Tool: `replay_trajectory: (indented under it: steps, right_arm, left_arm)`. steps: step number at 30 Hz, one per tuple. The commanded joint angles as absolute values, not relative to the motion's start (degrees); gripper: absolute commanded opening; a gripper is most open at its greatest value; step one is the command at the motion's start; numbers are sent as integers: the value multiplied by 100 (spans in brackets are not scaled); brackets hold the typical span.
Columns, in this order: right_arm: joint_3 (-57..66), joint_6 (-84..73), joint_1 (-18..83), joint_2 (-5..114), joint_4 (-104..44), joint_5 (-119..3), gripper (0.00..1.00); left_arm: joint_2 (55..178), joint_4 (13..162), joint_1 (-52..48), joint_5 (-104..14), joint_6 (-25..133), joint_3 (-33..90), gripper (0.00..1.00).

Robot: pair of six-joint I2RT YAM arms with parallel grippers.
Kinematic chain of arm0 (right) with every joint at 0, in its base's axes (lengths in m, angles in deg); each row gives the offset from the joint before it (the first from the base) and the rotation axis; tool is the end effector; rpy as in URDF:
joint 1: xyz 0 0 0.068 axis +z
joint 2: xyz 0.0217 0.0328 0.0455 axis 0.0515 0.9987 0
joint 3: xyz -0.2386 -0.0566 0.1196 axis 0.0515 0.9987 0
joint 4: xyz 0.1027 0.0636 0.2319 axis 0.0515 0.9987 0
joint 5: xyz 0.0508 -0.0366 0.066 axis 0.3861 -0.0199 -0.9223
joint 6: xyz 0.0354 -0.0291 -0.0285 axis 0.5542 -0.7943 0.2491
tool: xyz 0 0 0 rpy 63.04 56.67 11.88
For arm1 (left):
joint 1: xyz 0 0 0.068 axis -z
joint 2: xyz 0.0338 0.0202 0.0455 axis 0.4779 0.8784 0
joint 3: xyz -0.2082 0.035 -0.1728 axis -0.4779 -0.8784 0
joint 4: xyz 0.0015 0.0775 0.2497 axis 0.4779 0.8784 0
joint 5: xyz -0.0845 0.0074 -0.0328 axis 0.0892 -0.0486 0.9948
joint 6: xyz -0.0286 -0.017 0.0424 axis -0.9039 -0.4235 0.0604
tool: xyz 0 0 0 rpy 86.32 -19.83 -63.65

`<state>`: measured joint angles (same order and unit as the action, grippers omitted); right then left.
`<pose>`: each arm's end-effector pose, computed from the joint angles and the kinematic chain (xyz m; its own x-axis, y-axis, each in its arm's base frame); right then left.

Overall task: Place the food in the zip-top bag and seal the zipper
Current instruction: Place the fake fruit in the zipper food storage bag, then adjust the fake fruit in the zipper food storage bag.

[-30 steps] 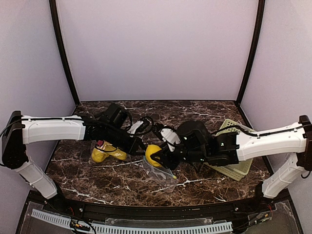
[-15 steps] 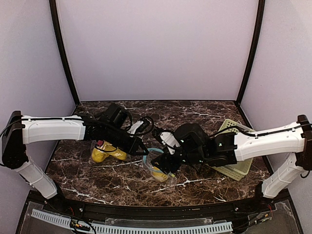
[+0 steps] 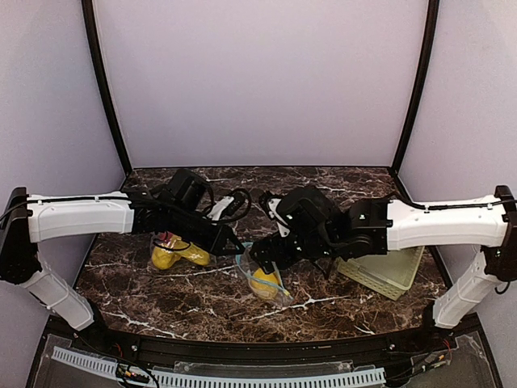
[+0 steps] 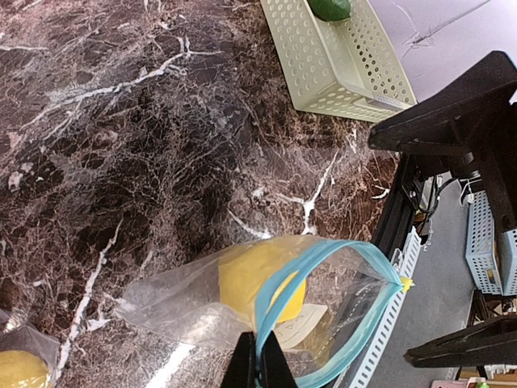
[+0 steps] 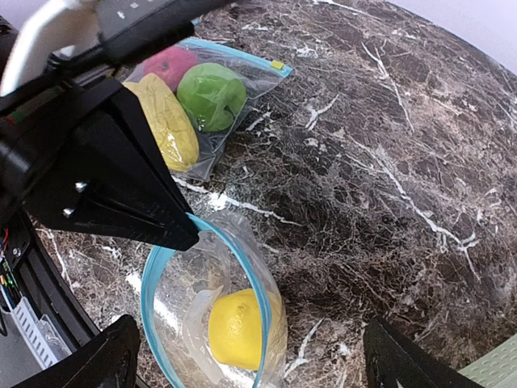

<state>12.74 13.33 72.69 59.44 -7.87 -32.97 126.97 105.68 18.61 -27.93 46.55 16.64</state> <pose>0.1259 0.3110 0.2817 -0.5662 -0.3256 -0.7572 -0.6389 0.7538 0.1537 0.2116 -0.2507 0.2529 -0.7141 0.3405 -0.6117 0.6858 0.5155 -0.5137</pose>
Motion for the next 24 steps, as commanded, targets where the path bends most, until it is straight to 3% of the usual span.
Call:
replay_trajectory:
  steps: [1, 13, 24]
  right_arm:
    - [728, 2277, 7303, 6503, 313, -3168, 95]
    - [-10, 3400, 7242, 7639, 694, -2739, 99]
    - [62, 3659, 7059, 8032, 561, -2486, 99]
  left_arm:
    - [12357, 10383, 1880, -2881, 4673, 1544, 1]
    - [12152, 10242, 1895, -2815, 4585, 1434, 1]
    - [11982, 10169, 1908, -2787, 4487, 1341, 1]
